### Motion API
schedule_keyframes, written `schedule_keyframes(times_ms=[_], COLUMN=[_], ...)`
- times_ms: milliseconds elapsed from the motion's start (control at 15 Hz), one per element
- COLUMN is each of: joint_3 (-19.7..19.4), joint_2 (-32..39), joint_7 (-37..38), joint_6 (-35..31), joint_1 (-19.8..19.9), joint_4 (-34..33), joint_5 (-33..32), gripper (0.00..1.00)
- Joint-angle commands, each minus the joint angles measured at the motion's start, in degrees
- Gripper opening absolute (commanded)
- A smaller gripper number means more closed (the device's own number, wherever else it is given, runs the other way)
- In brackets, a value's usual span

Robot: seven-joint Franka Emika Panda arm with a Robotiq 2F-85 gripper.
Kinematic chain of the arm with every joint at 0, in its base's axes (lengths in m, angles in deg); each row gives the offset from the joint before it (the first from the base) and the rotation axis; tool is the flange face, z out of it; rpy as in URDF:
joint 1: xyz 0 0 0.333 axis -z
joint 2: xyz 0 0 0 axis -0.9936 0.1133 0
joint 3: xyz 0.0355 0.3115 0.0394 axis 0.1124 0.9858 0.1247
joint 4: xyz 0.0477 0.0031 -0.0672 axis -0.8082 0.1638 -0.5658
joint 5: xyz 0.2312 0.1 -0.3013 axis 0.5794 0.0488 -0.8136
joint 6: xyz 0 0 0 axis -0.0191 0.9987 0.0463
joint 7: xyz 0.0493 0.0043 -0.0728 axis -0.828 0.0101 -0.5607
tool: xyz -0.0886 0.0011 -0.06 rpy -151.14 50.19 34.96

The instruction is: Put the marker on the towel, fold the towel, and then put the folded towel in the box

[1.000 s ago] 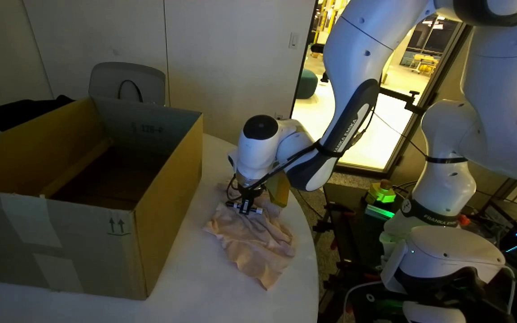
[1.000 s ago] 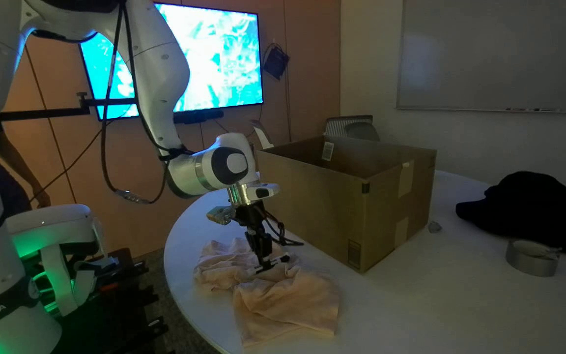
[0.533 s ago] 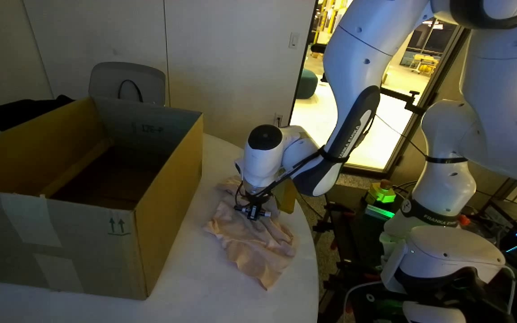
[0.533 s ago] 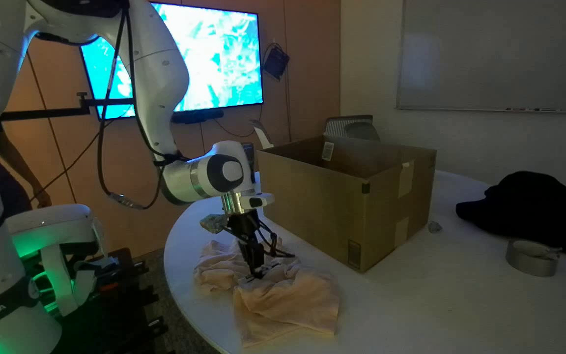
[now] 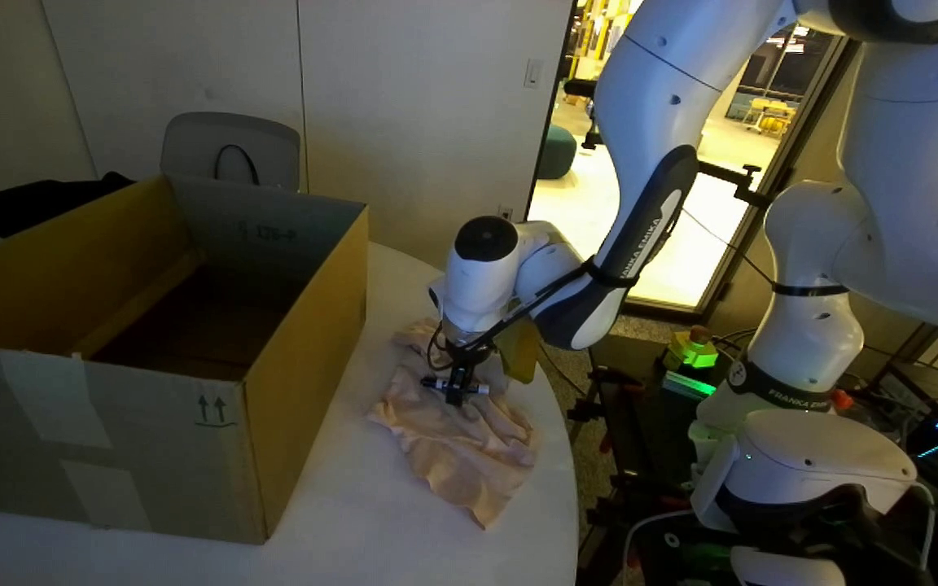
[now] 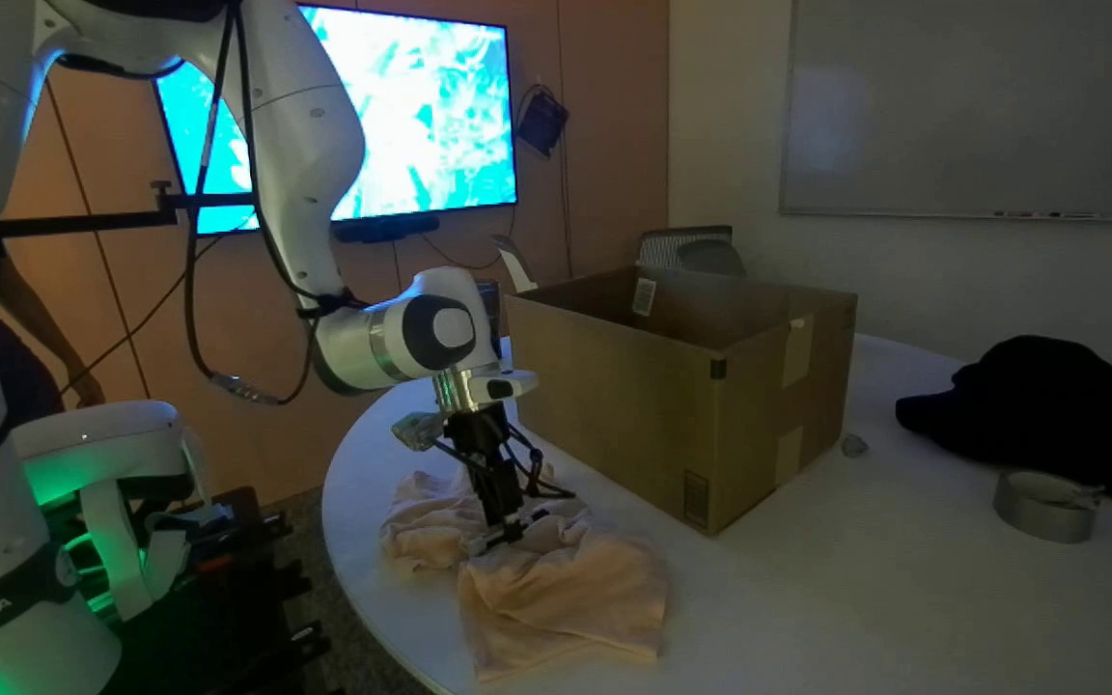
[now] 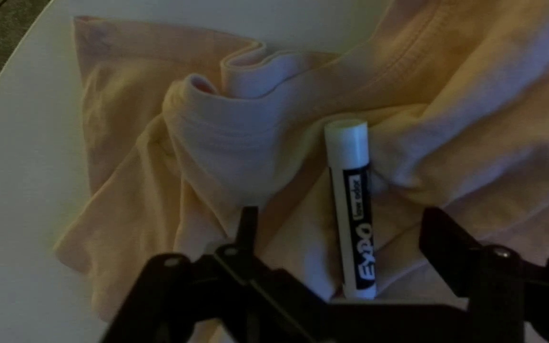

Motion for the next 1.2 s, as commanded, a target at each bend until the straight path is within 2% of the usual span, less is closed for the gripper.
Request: schedule_keyframes(times_ms=[0,67,333,467,800,1133], joint_3=[2.0,2.1,6.4,10.0,17.5,19.7], joint_2=[-6.5,-7.1,-5.2,-3.8,0.9,4.2], joint_7=[-0.4,-1.4,-3.8,-6.2,-11.6,-14.3], joint_6=[-3.7,-5.6,-14.3,-16.8,-16.9,-15.1], joint_1=[-0.1,-1.1,-1.6,-0.5,2.5,5.1], joint_4=[5.1,6.0,7.2,7.4,5.7,3.1], joint_5=[-2.1,-2.0,-3.3,-2.9,-2.2,-2.2], gripper=[1.0,1.0,1.0,1.0,1.0,1.0])
